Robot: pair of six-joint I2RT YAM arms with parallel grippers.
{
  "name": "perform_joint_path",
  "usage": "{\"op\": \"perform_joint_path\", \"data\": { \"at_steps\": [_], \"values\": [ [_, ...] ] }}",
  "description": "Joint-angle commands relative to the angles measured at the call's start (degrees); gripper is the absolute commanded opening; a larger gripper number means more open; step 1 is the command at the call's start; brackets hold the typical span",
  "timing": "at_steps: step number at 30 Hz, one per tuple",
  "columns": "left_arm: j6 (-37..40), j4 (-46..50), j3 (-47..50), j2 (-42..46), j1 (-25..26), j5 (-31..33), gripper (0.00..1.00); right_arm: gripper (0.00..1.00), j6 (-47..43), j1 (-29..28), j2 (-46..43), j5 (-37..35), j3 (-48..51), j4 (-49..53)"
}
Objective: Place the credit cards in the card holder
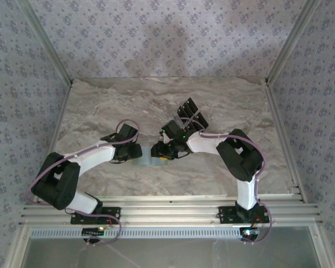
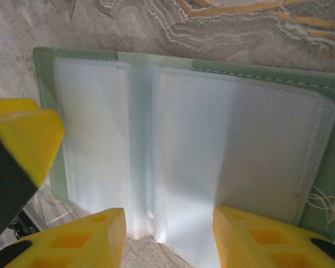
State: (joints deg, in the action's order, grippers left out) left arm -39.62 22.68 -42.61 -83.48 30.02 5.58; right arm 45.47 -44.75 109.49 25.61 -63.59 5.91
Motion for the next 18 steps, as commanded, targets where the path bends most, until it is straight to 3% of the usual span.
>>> {"op": "perform_joint_path", "data": {
  "at_steps": [1,12,18],
  "values": [
    [1.6,5.5,-1.7,-1.1,0.1,3.7,0.61,0.48,1.1,0.5,0.5,-1.9,1.9,0.4],
    [1.7,4.7,-0.9,-2.4,0.0,4.3,0.61,0.48,1.4,0.4,-0.9,-1.8,1.3,1.1],
    [2.7,5.8,-2.4,1.5,-0.2,3.6,0.62,0.48,-4.2,0.7,-6.9,-0.6,-6.2,7.7]
  ]
}}
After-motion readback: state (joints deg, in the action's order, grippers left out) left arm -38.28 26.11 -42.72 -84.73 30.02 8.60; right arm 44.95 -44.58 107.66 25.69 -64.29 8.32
